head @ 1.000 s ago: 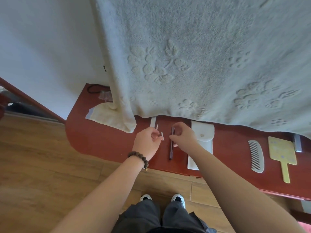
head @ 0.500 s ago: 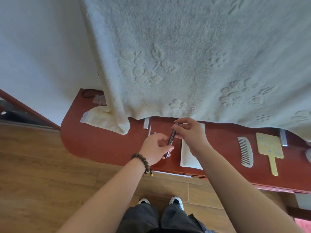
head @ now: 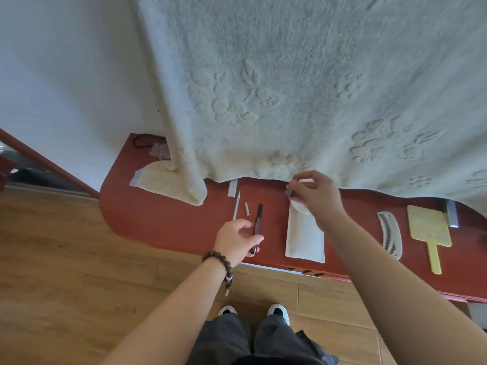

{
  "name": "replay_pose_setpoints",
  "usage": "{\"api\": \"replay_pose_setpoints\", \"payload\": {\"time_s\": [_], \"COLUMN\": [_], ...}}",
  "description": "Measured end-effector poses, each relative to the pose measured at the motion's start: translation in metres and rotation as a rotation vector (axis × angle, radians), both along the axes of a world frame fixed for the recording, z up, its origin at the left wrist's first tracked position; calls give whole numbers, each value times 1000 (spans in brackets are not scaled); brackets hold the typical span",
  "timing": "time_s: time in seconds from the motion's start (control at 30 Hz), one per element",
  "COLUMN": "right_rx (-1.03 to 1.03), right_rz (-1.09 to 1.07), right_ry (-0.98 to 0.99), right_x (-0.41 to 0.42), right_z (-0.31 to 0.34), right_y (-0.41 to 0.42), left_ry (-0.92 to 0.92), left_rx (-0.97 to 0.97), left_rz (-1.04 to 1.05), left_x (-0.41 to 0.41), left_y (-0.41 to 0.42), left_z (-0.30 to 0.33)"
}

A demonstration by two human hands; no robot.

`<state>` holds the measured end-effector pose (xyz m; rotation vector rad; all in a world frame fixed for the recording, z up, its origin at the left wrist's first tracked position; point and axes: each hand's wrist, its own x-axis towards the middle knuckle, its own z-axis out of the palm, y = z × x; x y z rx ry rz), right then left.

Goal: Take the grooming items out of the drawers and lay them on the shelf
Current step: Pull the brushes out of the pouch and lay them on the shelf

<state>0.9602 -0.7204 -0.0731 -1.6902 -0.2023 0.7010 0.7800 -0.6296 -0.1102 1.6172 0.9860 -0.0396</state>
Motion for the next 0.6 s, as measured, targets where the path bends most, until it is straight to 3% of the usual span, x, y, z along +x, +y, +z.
{"api": "replay_pose_setpoints", "payload": {"time_s": [0.1, 0.33, 0.6], "right_rx": [-185, -467, -597], "right_rz": [40, 211, 293], "right_ry": [-54, -254, -341], "right_x": [-18, -36, -38], "right_z": [-24, -55, -66], "right_y": [2, 20, 27], "left_ry": [46, 254, 356], "left_rx": [70, 440, 585], "left_rz": [30, -74, -142], "left_x": [19, 44, 45], "left_y": [2, 7, 1], "left_z": [-7, -17, -26]}}
